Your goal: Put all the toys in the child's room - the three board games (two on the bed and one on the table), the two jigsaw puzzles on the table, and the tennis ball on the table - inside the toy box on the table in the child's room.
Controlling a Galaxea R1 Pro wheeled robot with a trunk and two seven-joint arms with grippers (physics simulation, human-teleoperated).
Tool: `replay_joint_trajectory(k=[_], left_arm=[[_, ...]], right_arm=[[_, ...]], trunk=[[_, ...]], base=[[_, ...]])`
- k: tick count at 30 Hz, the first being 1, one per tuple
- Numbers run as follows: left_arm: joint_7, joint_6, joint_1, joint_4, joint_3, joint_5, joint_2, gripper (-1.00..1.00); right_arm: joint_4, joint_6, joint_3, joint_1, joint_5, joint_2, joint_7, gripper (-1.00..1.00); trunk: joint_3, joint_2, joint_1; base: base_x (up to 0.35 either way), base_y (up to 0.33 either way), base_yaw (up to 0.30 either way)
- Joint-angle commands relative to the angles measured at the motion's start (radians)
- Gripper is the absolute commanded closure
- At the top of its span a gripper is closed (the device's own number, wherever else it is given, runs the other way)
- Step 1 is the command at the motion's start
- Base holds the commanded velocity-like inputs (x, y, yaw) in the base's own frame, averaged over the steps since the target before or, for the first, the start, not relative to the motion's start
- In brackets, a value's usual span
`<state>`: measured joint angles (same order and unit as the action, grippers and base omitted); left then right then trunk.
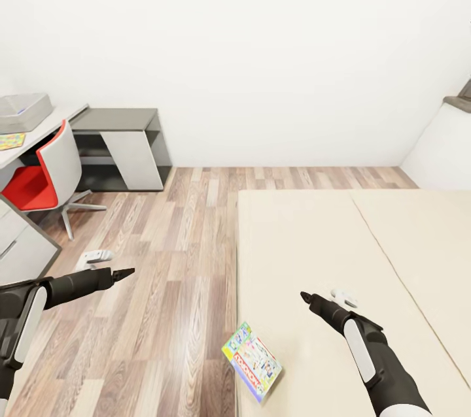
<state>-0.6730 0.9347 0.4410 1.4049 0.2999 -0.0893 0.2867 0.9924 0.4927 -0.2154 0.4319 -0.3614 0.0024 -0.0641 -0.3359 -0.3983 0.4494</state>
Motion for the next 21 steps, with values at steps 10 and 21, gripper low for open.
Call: replay_joint_trajectory(k=[10,21], left_arm=[[0.003,0.009,0.001,0.0,0.001,-0.009,0.0,-1.0],[0.003,0.009,0.001,0.0,0.001,-0.009,0.0,-1.0]], right_arm=[[-0.004,0.006,-0.002,0.001,-0.001,0.001,-0.003,-1.0],[-0.005,0.006,-0.002,0.001,-0.001,0.001,-0.003,-1.0]], trunk=[[0.015,-0.002,0.001],[0.033,-0.002,0.001]], base=[[0.0,0.0,0.0],[0.0,0.0,0.0]])
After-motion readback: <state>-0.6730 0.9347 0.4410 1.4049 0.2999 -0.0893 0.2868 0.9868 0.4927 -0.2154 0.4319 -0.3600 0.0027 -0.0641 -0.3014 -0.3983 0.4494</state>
